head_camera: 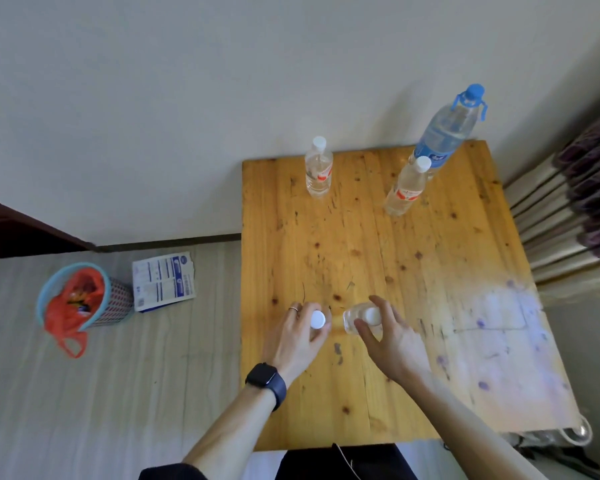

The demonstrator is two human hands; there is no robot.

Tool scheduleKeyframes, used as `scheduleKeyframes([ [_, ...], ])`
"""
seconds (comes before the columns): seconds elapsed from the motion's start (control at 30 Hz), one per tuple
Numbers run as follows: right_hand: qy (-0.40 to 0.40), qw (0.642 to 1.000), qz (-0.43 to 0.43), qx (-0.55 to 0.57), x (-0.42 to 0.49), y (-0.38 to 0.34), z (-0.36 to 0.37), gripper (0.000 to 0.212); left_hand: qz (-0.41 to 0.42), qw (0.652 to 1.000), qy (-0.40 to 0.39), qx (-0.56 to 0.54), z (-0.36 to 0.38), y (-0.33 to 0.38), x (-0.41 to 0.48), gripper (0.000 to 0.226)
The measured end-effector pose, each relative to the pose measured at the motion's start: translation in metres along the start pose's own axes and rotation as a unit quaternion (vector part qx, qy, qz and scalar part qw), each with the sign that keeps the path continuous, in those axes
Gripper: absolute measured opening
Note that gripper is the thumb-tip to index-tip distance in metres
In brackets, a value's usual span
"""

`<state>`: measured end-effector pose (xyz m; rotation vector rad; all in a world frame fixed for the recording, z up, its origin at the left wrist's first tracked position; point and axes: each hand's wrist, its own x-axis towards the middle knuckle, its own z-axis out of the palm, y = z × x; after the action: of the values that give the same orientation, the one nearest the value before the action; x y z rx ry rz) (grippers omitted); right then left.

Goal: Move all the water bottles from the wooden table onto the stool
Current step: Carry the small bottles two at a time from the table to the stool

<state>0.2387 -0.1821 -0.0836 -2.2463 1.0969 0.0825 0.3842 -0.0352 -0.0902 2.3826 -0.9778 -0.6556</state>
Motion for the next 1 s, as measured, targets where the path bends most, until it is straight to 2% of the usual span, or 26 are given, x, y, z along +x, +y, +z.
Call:
scheduleKeyframes([
  [0.1,-0.013,0.999,0.017,0.041,0.004,0.004,0.006,0.070,-0.018,0.999,0.006,-0.040,0.003,-0.001,0.000,0.035],
  [0.23,-0.032,0.992,0.035,0.121,0.013,0.010,0.012,0.084,-0.048,0.997,-0.016,-0.054,0.003,-0.006,0.004,0.066],
  [0.3,-0.045,0.987,0.033,0.154,0.018,0.013,0.015,0.087,-0.053,0.995,-0.030,-0.083,0.003,-0.008,0.007,0.073],
  [0.4,-0.049,0.981,0.033,0.184,0.022,0.017,0.023,0.081,-0.062,0.989,-0.044,-0.131,0.007,-0.005,0.017,0.070],
  [0.53,-0.033,0.982,0.043,0.181,0.025,0.020,0.033,0.058,-0.094,0.973,-0.067,-0.199,0.018,0.002,0.025,0.048],
  [0.63,-0.028,0.984,0.049,0.171,0.029,0.022,0.035,0.053,-0.127,0.960,-0.045,-0.247,0.029,0.008,0.026,0.045],
  [0.8,-0.028,0.985,0.045,0.162,0.032,0.022,0.035,0.051,-0.147,0.948,0.047,-0.278,0.038,0.013,0.013,0.048],
  [1.0,0.003,0.976,0.096,0.194,0.017,0.009,0.036,0.045,-0.105,0.967,-0.012,-0.230,0.042,0.006,0.020,0.041],
])
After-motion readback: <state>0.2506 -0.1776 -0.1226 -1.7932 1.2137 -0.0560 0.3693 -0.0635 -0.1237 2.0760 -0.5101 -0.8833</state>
